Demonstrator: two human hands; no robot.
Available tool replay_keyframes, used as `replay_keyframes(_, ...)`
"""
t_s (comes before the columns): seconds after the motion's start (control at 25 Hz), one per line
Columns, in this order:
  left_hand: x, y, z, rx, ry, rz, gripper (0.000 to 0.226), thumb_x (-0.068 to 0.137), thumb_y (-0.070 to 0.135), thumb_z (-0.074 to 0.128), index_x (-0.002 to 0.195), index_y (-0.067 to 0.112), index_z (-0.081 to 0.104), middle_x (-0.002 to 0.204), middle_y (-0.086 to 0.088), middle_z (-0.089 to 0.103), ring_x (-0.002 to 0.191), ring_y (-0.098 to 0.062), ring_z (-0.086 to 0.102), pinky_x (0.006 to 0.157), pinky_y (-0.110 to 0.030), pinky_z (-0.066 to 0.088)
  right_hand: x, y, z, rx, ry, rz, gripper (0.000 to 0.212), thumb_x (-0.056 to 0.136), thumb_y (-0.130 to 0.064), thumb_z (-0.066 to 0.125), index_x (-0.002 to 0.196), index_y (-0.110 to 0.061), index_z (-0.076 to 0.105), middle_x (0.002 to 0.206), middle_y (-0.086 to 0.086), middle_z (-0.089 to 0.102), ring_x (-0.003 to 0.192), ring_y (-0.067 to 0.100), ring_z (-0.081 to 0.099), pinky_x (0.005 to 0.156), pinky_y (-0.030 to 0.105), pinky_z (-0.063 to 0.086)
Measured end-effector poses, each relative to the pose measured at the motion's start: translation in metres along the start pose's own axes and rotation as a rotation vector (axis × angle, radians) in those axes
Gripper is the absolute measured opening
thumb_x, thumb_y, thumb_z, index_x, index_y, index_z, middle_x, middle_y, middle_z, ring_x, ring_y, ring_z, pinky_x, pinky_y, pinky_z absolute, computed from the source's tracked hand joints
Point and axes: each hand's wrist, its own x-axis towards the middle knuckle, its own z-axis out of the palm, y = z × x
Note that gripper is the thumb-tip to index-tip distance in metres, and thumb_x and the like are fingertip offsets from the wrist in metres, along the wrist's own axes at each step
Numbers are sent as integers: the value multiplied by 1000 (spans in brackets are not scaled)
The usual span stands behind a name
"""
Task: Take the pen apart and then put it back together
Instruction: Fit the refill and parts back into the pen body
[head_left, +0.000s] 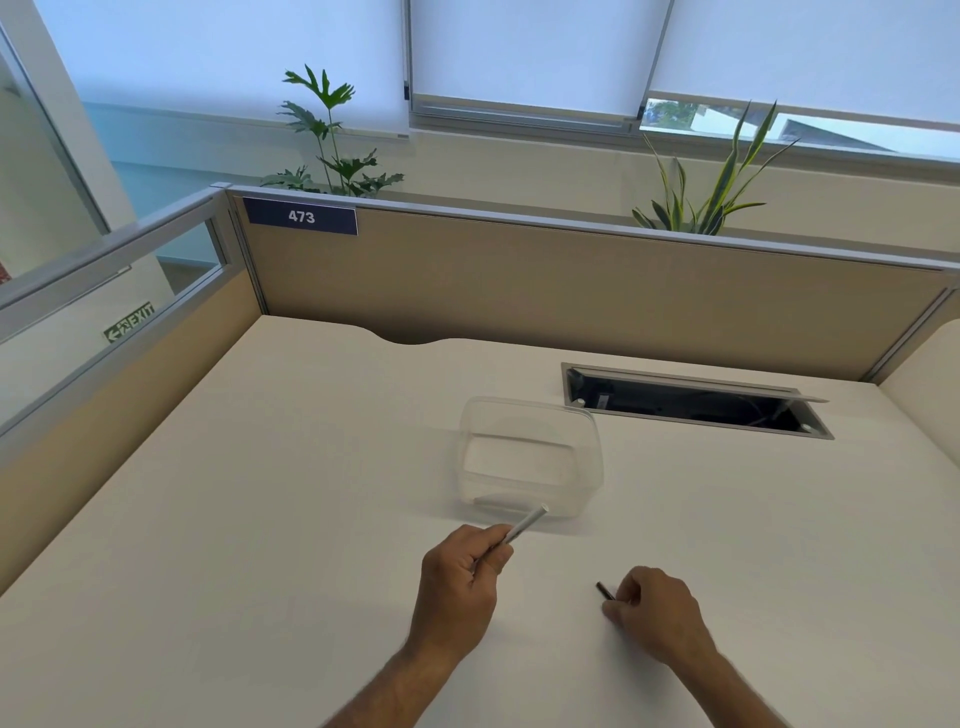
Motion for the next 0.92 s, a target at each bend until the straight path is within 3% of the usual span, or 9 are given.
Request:
replay_keyframes(0.16,-1,0,1,12,-7,8,26,86,2,68,101,22,74,75,10,66,70,-11,61,64,-33,54,2,1,-1,25,-31,15,18,79,-31,74,70,-21,62,72,-10,67,71,10,63,58,22,43)
replay_keyframes(0.28,-2,1,0,36,-19,32,25,85,2,68,100,22,73,74,13,64,70,-8,60,63,-27,52,-3,0,-3,53,-4,-23,19,86,-29,71,73,-19,61,72,-7,68,70,14,65,65,29,51)
replay_keyframes(0.44,-3,1,0,106,-62,78,22,86,6,68,99,23,72,78,5,66,72,-11,61,65,-31,52,-13,-9,-14,403,54,-98,16,82,-10,77,69,-13,68,59,6,73,52,18,71,59,37,62)
replay_keyframes(0.52,-4,1,-1,142,-79,89,21,87,8,67,100,24,71,79,5,66,72,-10,60,66,-33,52,-19,-18,-22,578,91,-143,17,79,-3,79,67,-14,74,60,6,74,53,18,70,58,34,63)
replay_keyframes(0.68,-7,2,-2,226,-102,111,19,90,14,63,105,25,70,82,6,66,74,-11,60,66,-33,53,-31,-32,-39,927,137,-189,20,77,9,78,77,-11,79,70,12,76,63,26,73,71,39,61)
replay_keyframes(0.92,-12,5,-4,304,-131,134,20,92,19,59,107,30,68,82,8,64,74,-11,58,63,-34,53,-45,-42,-52,946,192,-361,28,75,14,76,77,-14,79,71,11,77,63,27,74,63,22,60)
